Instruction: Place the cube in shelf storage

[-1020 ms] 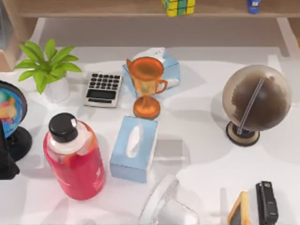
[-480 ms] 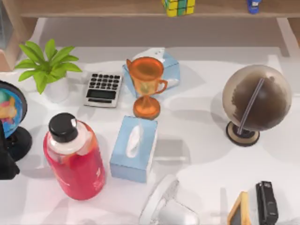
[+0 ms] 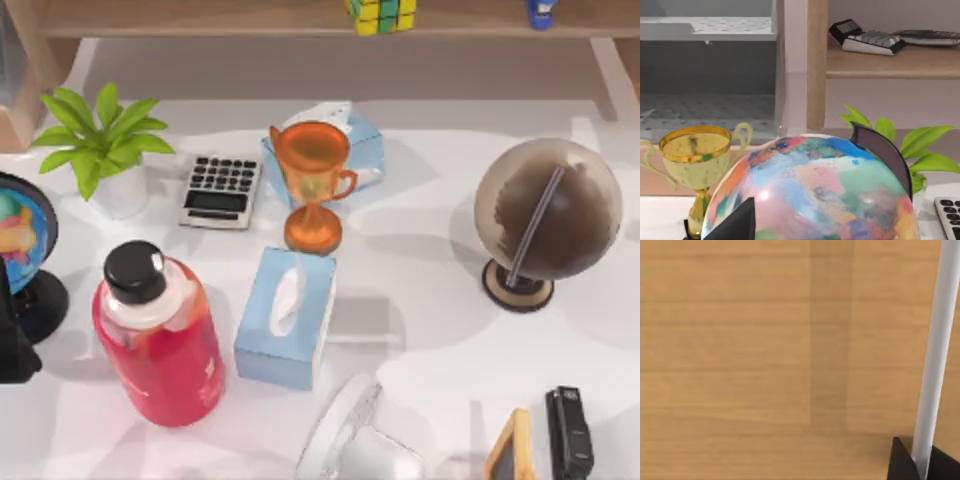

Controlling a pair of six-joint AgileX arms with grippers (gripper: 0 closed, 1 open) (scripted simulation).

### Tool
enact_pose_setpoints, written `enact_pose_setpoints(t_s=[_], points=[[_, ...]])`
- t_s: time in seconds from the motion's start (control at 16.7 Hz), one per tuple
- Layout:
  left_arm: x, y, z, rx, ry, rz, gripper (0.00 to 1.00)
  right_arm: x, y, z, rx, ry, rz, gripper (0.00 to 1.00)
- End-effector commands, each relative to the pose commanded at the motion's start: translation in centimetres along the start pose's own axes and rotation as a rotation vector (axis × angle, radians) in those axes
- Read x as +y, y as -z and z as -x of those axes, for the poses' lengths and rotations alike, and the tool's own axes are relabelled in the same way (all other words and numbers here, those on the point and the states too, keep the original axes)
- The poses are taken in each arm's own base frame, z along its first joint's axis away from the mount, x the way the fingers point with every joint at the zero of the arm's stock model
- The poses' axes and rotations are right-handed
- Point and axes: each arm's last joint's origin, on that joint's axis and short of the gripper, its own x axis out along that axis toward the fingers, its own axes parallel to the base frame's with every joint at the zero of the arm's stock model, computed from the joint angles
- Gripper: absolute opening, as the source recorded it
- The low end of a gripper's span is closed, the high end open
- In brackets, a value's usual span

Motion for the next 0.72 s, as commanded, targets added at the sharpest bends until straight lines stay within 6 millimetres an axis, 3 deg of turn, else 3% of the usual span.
enact_pose_setpoints(t_s=[0.24, 0.72], points=[[0.0, 0.0, 0.0, 0.000, 0.000, 0.000, 1.00, 0.1, 0.1, -0.2, 0.001, -0.004, -0.004, 0.00], [0.0, 0.0, 0.0, 0.000, 0.000, 0.000, 1.00, -0.1, 0.1, -5.9, 0.004, 0.002, -0.001, 0.00]])
